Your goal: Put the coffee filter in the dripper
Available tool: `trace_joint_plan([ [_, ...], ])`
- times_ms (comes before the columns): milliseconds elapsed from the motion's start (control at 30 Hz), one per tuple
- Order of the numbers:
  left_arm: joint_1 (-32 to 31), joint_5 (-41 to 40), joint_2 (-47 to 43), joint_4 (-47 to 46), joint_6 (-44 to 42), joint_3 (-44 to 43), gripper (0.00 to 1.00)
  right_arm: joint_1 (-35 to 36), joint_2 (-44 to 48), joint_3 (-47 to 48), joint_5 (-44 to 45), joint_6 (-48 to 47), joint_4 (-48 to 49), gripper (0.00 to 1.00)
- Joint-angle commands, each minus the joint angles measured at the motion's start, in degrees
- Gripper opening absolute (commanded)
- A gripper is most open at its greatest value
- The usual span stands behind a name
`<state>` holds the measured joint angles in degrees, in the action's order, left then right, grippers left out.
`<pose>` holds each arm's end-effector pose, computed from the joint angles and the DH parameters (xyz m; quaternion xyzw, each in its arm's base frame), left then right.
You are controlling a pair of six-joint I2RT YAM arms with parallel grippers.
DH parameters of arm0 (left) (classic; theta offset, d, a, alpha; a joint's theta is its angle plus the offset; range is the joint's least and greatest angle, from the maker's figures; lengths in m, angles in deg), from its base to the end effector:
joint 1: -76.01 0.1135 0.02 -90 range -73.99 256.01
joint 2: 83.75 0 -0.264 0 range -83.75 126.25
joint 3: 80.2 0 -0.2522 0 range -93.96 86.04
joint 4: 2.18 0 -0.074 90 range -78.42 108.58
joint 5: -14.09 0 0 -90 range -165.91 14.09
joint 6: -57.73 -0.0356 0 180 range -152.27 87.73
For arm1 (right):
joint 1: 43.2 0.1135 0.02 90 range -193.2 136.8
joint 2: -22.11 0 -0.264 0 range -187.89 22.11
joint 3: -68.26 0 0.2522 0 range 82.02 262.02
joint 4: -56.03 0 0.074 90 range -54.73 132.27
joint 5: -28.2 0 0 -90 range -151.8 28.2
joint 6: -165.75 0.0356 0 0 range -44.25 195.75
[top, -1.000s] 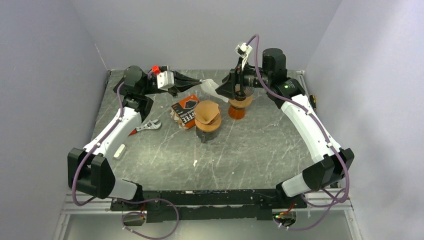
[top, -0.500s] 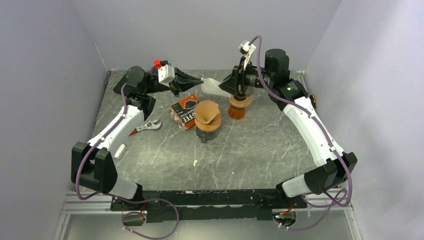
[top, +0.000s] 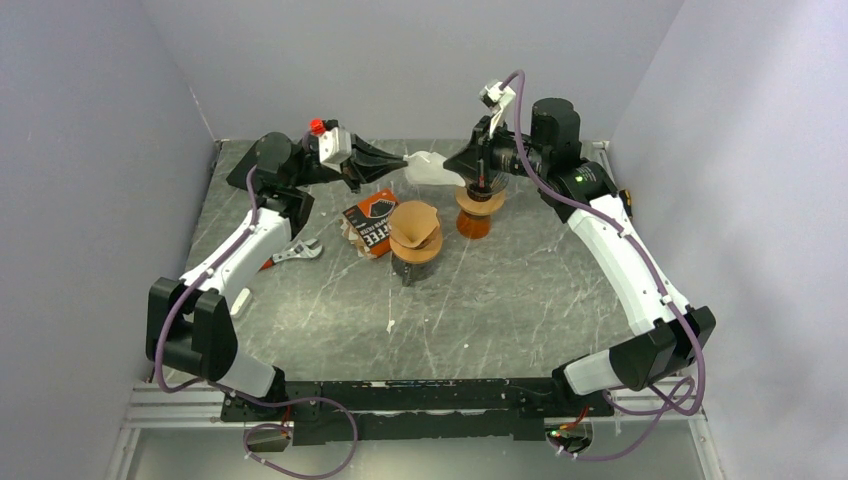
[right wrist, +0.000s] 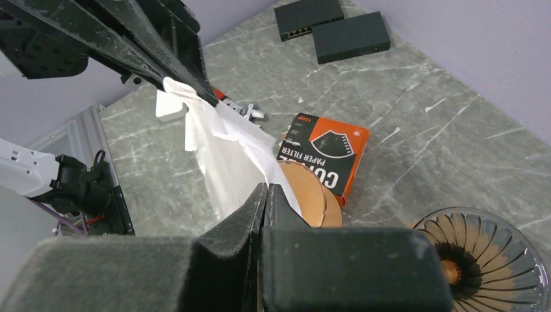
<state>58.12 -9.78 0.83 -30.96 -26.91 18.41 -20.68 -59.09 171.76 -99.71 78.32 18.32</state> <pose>0.3008 -0.1313 0.4005 0.5076 0.3936 -0.4277 0.6360 0.2792 0.1395 0.4430 -0.3242 0.7069 0.3767 0.5033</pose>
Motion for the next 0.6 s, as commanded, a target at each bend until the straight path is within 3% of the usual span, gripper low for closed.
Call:
trace_joint_plan([
  [0, -0.30, -1.09, 0.80, -2.48, 2.06, -2.45, 0.11, 0.24, 0.81, 2.59, -1.52, -0.49, 1.86, 0.00],
  [33, -0.30, -1.61, 0.97, -2.54, 1.86, -2.52, 0.33, 0.24, 0.90, 2.65, -1.17, -0.35, 1.80, 0.00],
  [67, -0.30, -2.85, 0.98, -2.87, 1.58, -2.25, 0.68, 0.16, 0.91, 2.66, -0.26, -0.07, 1.80, 0.00],
  [100, -0.30, -4.59, 0.83, -3.35, 1.36, -1.73, 0.96, 0.14, 0.82, 2.85, 0.62, 0.11, 1.69, 0.00],
  [200, -0.30, -9.17, 0.22, -3.39, 0.22, -0.66, 0.99, -0.09, 0.36, 3.93, 4.48, 1.29, 0.70, 0.00],
  [333, -0.30, -14.03, 0.02, 4.35, -1.87, -2.53, 1.00, -1.73, -1.06, 7.41, 8.15, 3.06, -2.15, 0.00],
  [433, -0.30, -24.67, -1.21, 9.00, -0.46, -2.86, 0.99, -3.30, -2.60, 10.82, 12.05, 4.53, -5.30, 0.00],
  [567, -0.23, -36.80, -0.32, 28.21, 2.25, -10.87, 1.00, -6.66, -3.50, 11.46, 13.82, 8.30, -6.87, 0.00],
])
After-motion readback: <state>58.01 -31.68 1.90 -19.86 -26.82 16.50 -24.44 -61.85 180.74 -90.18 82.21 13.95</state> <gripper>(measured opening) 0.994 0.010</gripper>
